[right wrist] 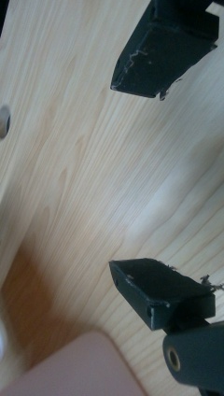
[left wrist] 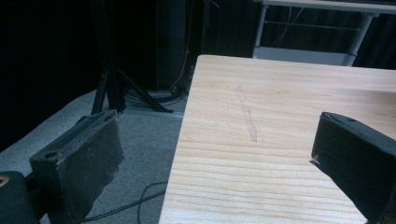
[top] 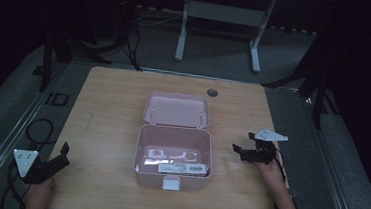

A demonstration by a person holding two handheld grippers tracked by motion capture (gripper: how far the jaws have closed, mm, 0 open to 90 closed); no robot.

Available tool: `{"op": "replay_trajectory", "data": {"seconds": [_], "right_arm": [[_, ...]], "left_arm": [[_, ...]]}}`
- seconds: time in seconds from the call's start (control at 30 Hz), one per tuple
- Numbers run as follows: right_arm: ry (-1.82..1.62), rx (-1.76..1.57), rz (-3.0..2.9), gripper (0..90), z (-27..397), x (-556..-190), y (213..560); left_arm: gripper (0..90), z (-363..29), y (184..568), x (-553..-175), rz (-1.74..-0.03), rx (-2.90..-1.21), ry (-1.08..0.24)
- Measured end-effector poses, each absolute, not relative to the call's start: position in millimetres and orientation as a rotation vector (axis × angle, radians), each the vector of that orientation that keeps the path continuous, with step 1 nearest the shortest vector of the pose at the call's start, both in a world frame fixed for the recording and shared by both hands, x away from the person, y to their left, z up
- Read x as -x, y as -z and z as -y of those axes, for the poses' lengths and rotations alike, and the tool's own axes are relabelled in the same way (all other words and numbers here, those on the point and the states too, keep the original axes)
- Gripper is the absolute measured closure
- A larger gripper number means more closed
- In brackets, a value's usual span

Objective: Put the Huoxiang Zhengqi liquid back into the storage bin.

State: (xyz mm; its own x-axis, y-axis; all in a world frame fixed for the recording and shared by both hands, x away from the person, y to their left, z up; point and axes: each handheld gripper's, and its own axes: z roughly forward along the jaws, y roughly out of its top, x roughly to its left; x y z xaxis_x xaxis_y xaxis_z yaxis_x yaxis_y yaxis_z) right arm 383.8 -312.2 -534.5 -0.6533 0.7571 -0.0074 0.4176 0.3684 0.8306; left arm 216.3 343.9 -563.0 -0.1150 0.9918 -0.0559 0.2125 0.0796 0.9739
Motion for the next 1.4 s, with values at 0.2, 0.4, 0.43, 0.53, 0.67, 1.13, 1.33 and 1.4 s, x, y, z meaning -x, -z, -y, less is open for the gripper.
{"op": "replay_trajectory", "data": {"seconds": [0.2,0.4,0.43,0.53,0.67,1.13,1.33,1.4], "right_arm": [[-1.159,-1.095,-2.176,11.6,333,-377,539],[-1.129,-1.131,-2.141,11.6,344,-374,543],[-1.129,-1.131,-2.141,11.6,344,-374,543],[-1.131,-1.176,-2.105,11.7,349,-371,547],[-1.112,-1.223,-2.054,11.7,353,-368,547],[-1.085,-1.318,-1.897,11.8,371,-364,549],[-1.093,-1.345,-1.869,11.8,375,-363,550],[-1.083,-1.349,-1.865,11.8,375,-364,550]], "left_arm": [[2.1,-344,563,-216,-1.484,-1.263,-1.127],[2.1,-344,563,-216,-1.484,-1.262,-1.126],[2.1,-344,563,-216,-1.484,-1.262,-1.126],[2.1,-344,563,-216,-1.484,-1.263,-1.127],[2.1,-344,563,-216,-1.482,-1.26,-1.128],[2.1,-344,563,-216,-1.479,-1.256,-1.129],[2.1,-343,563,-216,-1.478,-1.252,-1.131],[2.1,-343,563,-216,-1.477,-1.252,-1.132]]}}
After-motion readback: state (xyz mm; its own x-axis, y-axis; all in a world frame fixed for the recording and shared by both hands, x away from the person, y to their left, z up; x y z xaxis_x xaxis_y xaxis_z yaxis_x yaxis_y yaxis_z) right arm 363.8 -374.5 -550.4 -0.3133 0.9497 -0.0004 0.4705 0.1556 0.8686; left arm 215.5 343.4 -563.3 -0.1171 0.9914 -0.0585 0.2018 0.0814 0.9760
